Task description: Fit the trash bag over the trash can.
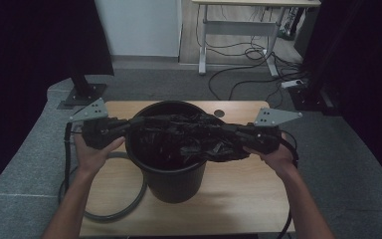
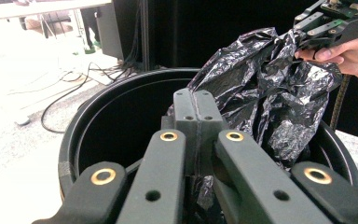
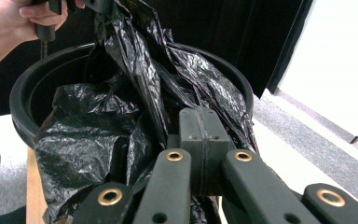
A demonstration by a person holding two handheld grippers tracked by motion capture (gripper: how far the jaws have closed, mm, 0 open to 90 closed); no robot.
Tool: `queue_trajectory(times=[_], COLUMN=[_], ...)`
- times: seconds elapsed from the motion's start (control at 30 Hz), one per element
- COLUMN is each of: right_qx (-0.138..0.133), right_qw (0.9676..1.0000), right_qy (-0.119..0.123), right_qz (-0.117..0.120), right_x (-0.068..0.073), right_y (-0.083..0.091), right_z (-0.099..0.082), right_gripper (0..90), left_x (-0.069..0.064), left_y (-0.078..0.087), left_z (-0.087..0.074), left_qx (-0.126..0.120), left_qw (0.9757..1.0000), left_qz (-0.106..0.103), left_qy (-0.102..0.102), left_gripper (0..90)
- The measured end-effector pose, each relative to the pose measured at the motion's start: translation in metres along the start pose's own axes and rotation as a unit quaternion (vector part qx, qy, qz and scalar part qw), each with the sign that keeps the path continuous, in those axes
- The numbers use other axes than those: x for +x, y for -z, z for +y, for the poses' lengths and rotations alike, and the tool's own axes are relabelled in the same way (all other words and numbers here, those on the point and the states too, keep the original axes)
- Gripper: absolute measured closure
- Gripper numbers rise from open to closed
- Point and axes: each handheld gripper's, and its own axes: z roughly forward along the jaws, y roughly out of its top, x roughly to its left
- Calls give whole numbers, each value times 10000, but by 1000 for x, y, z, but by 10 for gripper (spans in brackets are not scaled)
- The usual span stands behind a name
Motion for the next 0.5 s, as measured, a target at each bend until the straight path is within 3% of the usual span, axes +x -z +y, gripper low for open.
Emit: queue_trajectory(times=[0.07, 0.13, 0.27, 0.5], right_qx=[22, 31, -111, -81], right_qw=[10000, 10000, 9997, 9994], right_qy=[9, -62, -207, -320], right_qz=[49, 39, 23, 138], right_x=[1, 2, 1, 2], right_y=[0, -1, 5, 14], right_z=[1, 1, 0, -3], right_gripper=[893, 752, 646, 621], left_x=[1, 2, 4, 6], left_y=[1, 2, 1, -5], left_z=[-1, -2, -8, -14], left_qx=[2, 22, 72, 150], left_qw=[10000, 10000, 9999, 9997], left_qz=[1, 7, -28, -72], left_qy=[14, 33, 109, 157], left_gripper=[900, 900, 900, 900])
